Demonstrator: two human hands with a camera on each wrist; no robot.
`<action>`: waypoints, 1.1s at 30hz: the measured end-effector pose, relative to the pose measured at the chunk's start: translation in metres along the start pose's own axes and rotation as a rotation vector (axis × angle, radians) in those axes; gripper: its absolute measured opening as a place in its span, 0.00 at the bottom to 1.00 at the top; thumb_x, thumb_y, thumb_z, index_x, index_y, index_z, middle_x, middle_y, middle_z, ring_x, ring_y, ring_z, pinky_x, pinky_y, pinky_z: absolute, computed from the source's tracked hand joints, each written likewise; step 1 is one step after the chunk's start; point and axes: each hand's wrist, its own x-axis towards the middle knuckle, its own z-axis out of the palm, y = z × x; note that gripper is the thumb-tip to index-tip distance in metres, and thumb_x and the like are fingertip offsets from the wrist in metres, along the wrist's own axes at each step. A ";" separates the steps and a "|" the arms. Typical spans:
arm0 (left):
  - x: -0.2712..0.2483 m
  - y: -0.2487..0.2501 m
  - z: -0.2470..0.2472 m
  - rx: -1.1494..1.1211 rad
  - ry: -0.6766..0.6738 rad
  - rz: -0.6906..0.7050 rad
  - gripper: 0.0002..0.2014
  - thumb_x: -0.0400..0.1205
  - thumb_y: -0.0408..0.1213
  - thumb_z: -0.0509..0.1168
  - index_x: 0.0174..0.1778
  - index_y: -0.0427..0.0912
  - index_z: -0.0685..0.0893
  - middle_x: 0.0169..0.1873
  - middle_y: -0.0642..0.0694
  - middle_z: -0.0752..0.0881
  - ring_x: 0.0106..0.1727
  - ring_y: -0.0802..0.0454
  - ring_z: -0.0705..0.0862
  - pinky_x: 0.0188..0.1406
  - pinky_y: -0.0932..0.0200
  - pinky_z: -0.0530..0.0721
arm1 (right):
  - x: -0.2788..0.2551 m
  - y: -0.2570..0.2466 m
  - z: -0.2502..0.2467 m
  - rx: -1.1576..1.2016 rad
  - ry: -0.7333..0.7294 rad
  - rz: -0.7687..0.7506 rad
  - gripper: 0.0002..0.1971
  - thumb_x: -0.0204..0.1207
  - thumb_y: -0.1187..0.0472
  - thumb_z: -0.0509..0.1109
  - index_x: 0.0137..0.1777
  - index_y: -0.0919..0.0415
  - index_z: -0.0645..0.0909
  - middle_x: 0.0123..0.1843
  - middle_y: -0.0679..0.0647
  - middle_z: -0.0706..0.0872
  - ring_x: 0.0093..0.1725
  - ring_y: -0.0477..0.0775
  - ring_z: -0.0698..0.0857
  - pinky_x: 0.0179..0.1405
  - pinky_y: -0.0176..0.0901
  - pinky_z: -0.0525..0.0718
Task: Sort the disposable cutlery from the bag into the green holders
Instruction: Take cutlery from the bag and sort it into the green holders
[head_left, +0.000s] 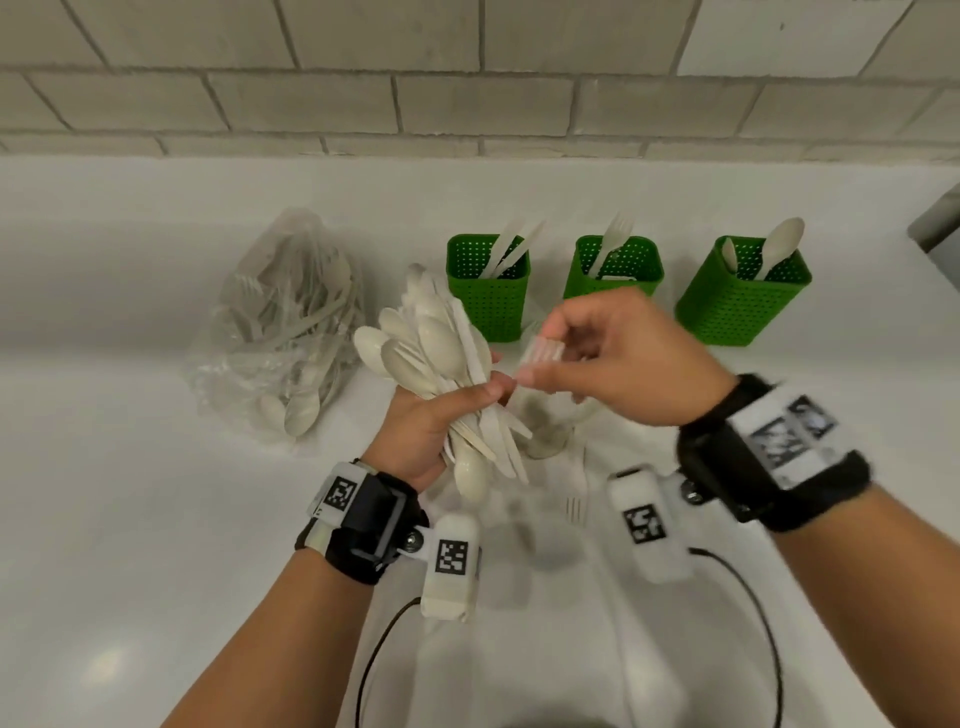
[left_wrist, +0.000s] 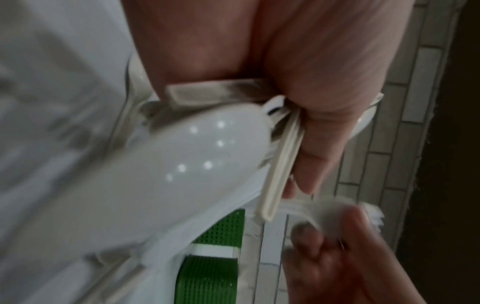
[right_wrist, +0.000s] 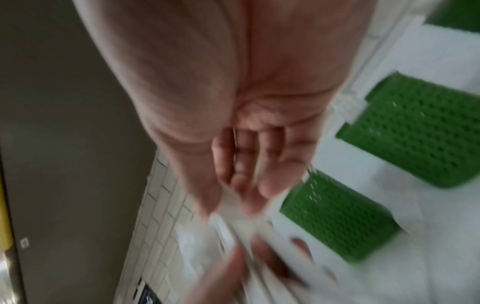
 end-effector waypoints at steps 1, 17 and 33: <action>0.000 -0.001 0.006 0.024 -0.031 0.003 0.18 0.72 0.24 0.71 0.60 0.30 0.82 0.47 0.33 0.89 0.50 0.40 0.89 0.49 0.43 0.88 | 0.004 0.008 0.012 0.094 0.086 0.003 0.10 0.70 0.59 0.80 0.40 0.65 0.83 0.35 0.56 0.89 0.29 0.53 0.84 0.30 0.51 0.85; 0.003 -0.007 0.007 0.122 0.011 -0.090 0.20 0.70 0.22 0.73 0.59 0.26 0.83 0.42 0.31 0.86 0.38 0.41 0.86 0.42 0.48 0.87 | 0.009 0.044 0.051 0.167 0.308 0.161 0.12 0.78 0.58 0.74 0.36 0.66 0.84 0.27 0.52 0.84 0.28 0.55 0.83 0.33 0.44 0.82; 0.002 0.000 0.001 0.058 -0.005 -0.165 0.07 0.71 0.24 0.73 0.44 0.32 0.87 0.33 0.36 0.85 0.32 0.47 0.86 0.35 0.55 0.86 | -0.002 0.069 0.024 -0.725 0.201 -0.096 0.19 0.79 0.56 0.71 0.26 0.57 0.74 0.33 0.52 0.71 0.34 0.52 0.68 0.33 0.45 0.65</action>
